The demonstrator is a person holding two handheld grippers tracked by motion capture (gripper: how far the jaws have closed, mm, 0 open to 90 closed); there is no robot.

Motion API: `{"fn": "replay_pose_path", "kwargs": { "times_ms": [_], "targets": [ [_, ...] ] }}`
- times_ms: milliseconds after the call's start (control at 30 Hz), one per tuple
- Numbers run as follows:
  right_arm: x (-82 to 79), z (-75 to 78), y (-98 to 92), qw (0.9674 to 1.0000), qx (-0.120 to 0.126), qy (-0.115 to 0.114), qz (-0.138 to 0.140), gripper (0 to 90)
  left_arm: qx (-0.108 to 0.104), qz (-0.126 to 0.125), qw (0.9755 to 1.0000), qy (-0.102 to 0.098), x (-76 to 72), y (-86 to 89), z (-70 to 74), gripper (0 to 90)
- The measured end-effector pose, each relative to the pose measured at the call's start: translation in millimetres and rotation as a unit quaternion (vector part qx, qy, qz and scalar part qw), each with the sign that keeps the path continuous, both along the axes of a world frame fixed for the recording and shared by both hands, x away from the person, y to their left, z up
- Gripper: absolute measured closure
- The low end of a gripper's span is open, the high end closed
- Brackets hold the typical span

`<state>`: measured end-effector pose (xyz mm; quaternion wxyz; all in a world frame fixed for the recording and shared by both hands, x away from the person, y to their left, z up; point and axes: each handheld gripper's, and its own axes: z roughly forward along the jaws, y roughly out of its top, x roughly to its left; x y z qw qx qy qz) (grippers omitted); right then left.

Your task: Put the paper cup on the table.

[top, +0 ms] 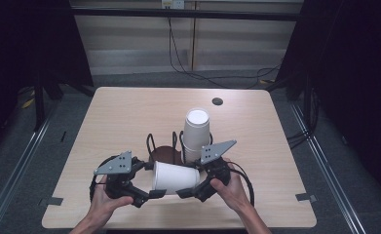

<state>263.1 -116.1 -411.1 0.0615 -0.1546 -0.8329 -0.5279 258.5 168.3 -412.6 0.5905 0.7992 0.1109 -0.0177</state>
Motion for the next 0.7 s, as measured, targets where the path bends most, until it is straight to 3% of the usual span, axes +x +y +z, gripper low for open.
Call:
{"fn": "replay_pose_path", "kwargs": {
  "times_ms": [700],
  "targets": [
    [1.2,-0.2,-5.8,0.9995,0.007,-0.003,-0.031,13.9,0.021,0.012,0.9996,0.014,6.1,5.8,6.1,16.2]
  ]
}}
